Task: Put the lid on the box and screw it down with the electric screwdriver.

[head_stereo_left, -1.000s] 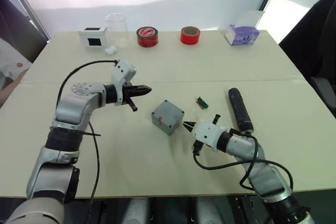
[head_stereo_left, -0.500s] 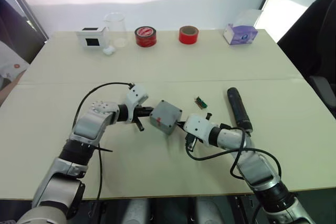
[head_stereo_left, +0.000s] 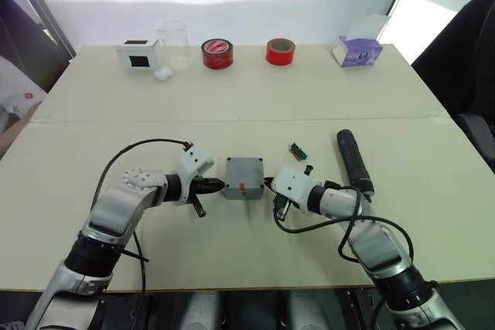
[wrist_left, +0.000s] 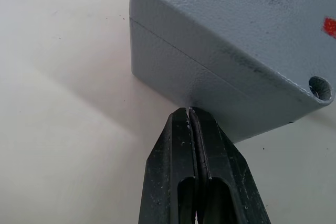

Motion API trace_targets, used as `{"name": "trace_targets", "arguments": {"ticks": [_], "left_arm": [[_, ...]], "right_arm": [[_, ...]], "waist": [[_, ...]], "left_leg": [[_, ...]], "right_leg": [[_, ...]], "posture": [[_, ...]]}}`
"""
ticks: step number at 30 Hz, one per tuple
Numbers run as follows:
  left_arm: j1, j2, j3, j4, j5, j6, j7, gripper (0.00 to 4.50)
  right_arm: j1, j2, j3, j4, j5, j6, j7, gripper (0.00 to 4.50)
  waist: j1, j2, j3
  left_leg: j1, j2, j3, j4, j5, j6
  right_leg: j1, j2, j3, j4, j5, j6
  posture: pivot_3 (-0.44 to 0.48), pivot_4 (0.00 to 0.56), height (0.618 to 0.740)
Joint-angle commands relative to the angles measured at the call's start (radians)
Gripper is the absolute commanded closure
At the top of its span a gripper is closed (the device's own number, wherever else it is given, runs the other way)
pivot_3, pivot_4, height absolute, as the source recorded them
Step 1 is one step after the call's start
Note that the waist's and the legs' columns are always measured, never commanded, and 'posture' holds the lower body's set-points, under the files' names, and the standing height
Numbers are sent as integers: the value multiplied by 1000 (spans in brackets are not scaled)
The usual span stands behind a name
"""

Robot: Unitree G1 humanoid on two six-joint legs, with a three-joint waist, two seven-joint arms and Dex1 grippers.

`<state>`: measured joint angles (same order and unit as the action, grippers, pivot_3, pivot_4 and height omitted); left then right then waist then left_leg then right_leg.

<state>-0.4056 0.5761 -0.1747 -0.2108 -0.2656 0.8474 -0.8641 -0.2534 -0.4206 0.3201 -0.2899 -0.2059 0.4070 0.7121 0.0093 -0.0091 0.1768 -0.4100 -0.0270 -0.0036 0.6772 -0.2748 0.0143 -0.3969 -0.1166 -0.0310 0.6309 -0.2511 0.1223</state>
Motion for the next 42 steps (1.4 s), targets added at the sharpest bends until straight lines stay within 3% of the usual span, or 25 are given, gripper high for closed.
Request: {"name": "trace_targets", "arguments": {"ticks": [1,8,13,18,20,21,23,26,33,35,41,42], "left_arm": [[-16,-13,5,-52,-36,-5,-1,4500],[-22,10,55,-26,-57,26,5,4500],[-30,38,200,-8,-164,101,-5,4500],[-22,25,313,-38,-180,22,72,4500],[-74,70,321,-29,-239,50,-11,4500],[-116,79,345,-21,-326,102,-71,4500],[-158,85,371,-12,-430,164,-127,4500],[-161,137,284,-78,-368,92,-137,4500],[-74,262,153,-203,-353,-17,-287,4500],[-61,284,130,-207,-333,-50,-308,4500],[-39,316,70,-182,-262,-127,-317,4500],[-39,314,67,-180,-259,-131,-315,4500]], "right_arm": [[-19,19,28,-34,37,-22,18,4433],[-6,-4,-10,-51,46,-22,16,4433],[19,-38,-84,-121,108,0,35,4433],[60,-83,-169,-207,191,52,53,4433],[82,-7,-416,-322,424,255,13,4433],[80,31,-527,-348,510,342,-23,4433],[71,59,-624,-369,585,433,-68,4433],[150,-73,-597,-364,526,412,-38,3716],[233,-168,-570,-356,558,394,-29,672],[244,-190,-551,-347,553,382,-23,55],[257,-218,-475,-291,526,337,-26,55],[259,-229,-463,-281,516,327,-24,241]], "waist": [[0,0,0],[0,0,0],[-2,0,0],[3,0,0],[6,-1,1],[7,-1,1],[7,-1,1],[2,1,0],[-7,1,1],[-4,1,1],[4,1,1],[4,1,1]], "left_leg": [[0,0,0,0,0,0],[0,0,0,0,0,0],[0,0,0,0,0,0],[0,0,0,0,0,0],[0,0,0,0,0,0],[-1,0,-1,0,0,0],[-3,0,-2,0,0,-1],[-1,0,-1,0,0,-1],[1,1,3,-11,2,-3],[1,1,2,-11,2,-3],[1,1,2,-11,2,-3],[0,1,2,-11,2,-3]], "right_leg": [[0,0,0,0,0,0],[0,0,0,0,0,0],[0,0,0,0,0,0],[0,0,0,0,0,0],[0,-1,0,0,0,0],[0,-1,-1,-1,0,0],[0,-1,-2,0,0,0],[1,-2,-1,-2,0,0],[-4,0,2,-3,0,-1],[-4,0,1,-3,0,-2],[-3,-1,1,-3,-1,-2],[-3,-1,1,-3,-1,-2]], "posture": [[0,150,740],[0,150,740],[0,150,740],[0,150,740],[0,150,740],[0,150,740],[0,150,740],[0,150,740],[0,150,740],[0,150,740],[0,150,740],[0,150,740]]}}
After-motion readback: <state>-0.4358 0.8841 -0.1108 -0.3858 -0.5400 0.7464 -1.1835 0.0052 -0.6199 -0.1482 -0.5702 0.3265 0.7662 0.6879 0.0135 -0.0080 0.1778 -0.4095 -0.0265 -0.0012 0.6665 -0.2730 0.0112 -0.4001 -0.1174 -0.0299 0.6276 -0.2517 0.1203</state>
